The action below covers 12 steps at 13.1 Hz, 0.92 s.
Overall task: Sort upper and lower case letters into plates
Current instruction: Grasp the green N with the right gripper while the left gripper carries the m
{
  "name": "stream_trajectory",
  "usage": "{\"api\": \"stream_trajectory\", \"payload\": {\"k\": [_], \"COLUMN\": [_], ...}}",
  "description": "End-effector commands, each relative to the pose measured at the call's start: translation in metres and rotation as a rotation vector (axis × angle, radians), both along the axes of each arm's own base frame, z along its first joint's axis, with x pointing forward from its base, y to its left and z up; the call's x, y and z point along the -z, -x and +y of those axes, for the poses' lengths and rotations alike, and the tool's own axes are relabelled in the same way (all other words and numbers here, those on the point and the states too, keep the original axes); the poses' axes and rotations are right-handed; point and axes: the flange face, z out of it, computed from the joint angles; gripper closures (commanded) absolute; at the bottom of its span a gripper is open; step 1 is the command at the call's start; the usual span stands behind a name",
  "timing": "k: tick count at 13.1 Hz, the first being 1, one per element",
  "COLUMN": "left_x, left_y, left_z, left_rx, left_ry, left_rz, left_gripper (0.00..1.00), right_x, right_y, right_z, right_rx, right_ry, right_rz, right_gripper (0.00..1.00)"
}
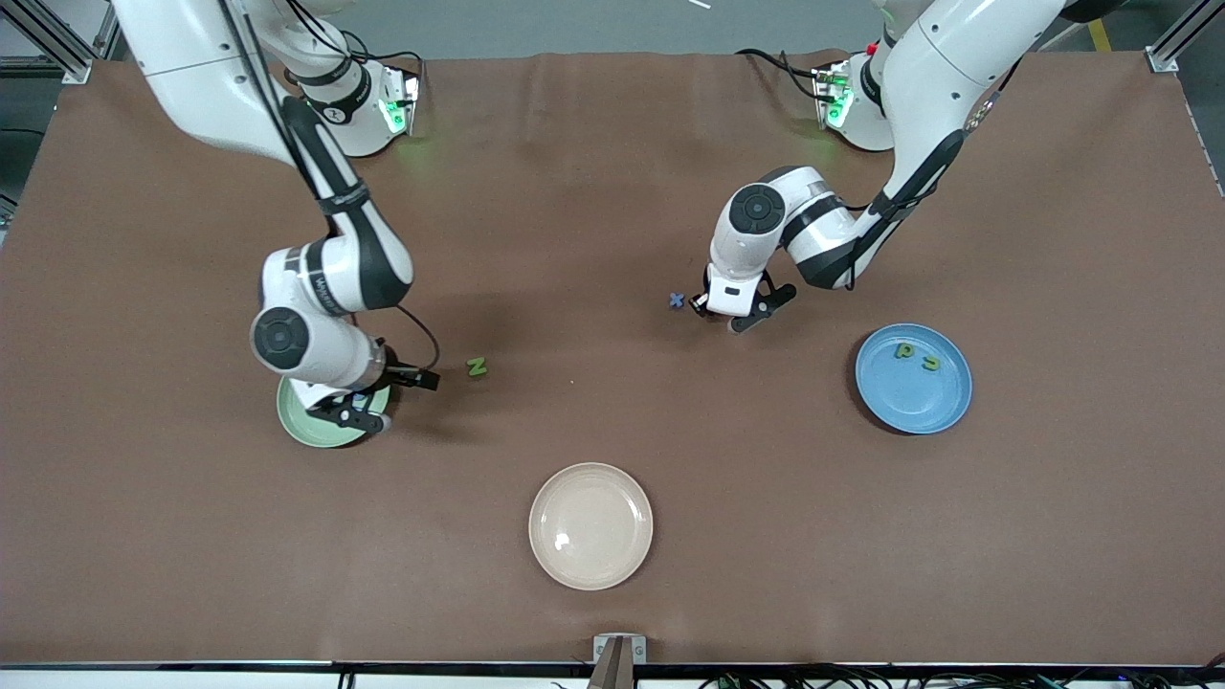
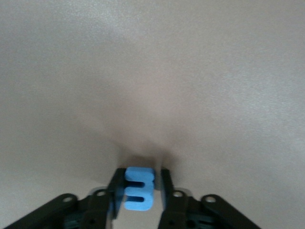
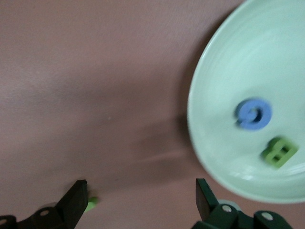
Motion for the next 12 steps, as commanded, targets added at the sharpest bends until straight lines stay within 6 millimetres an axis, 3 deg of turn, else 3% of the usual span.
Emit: {"api": "stream_trajectory", "payload": {"k": [1,3,7,10,12], "left_x": [0.001,-0.011,-0.058,-0.087,-0.1], "left_y": [0.0,-0.012,-0.059,-0.092,-0.114], "left_z": [0.004,0.01,0.04,0.089,0.143], "left_rx": [0.004,-0.003,0.052,0.202,0.293], "left_ry": [-0.011,-0.009,-0.023,-0.036,-0.026], "left_rz": [-0.015,-0.043,-0.111,-0.108,-0.102], "left_gripper": [0.8,0.83,0.83,0.83,0.84], "right_x": [-0.008,-0.012,-0.008,-0.01,-0.006], "right_y": [0.013,0.014,0.009,0.007,0.007], "right_z": [0.044,0.062,0.043,0.042,0.039], "right_rx": [0.283,0.378,0.42,0.419,0.499], "right_ry": [0.036,0.055,0.062,0.062,0.074], "right_rz": [-0.029,-0.048,-0.036,-0.045,-0.035], "right_gripper": [0.0,0.0,0.0,0.02,0.02]}}
